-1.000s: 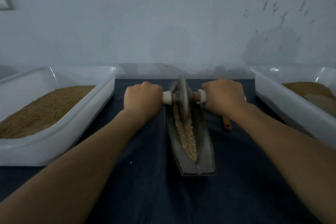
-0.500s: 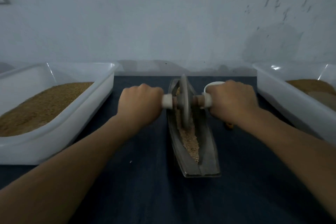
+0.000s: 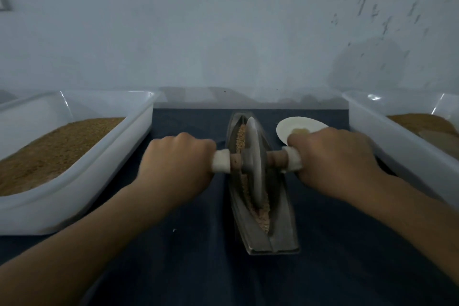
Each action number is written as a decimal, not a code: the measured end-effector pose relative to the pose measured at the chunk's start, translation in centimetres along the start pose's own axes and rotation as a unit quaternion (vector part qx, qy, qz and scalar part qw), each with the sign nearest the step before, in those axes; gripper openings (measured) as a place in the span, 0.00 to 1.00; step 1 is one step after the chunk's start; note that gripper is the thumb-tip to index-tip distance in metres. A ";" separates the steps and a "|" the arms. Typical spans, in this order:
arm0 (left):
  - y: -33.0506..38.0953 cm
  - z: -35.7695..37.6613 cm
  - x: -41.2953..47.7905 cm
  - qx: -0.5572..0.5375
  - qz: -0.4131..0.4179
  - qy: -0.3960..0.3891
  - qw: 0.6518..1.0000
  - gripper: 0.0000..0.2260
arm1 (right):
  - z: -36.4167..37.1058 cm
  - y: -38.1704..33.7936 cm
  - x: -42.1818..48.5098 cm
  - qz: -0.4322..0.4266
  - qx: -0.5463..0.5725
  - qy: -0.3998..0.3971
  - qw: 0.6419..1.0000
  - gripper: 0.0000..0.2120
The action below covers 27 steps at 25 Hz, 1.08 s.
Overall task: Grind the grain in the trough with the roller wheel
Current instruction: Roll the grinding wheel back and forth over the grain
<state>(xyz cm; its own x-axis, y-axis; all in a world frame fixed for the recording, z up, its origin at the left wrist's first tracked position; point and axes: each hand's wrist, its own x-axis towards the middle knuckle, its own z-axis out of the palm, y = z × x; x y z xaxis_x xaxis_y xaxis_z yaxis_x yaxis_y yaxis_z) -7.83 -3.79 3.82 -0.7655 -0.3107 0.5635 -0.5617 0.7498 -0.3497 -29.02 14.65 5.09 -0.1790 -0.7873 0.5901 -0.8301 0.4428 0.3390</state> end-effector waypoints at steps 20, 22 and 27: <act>0.8 1.9 7.2 -0.031 -0.074 -0.068 0.994 0.07 | 2.6 -0.2 6.2 0.091 0.050 -0.133 0.986 0.04; 0.6 1.7 5.4 -0.026 -0.061 -0.032 0.997 0.07 | 1.8 0.0 4.8 0.073 0.047 -0.124 0.989 0.07; -0.3 0.0 0.1 -0.010 0.066 0.115 0.991 0.21 | -0.9 0.8 -2.9 0.017 0.072 -0.086 0.994 0.11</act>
<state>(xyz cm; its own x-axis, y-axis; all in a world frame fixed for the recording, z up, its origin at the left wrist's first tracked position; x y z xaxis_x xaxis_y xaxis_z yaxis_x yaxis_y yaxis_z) -7.74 -4.03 4.00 -0.7389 -0.0685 0.6703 -0.4527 0.7873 -0.4186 -28.70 17.71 4.34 -0.2862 -0.8399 0.4611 -0.8866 0.4147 0.2050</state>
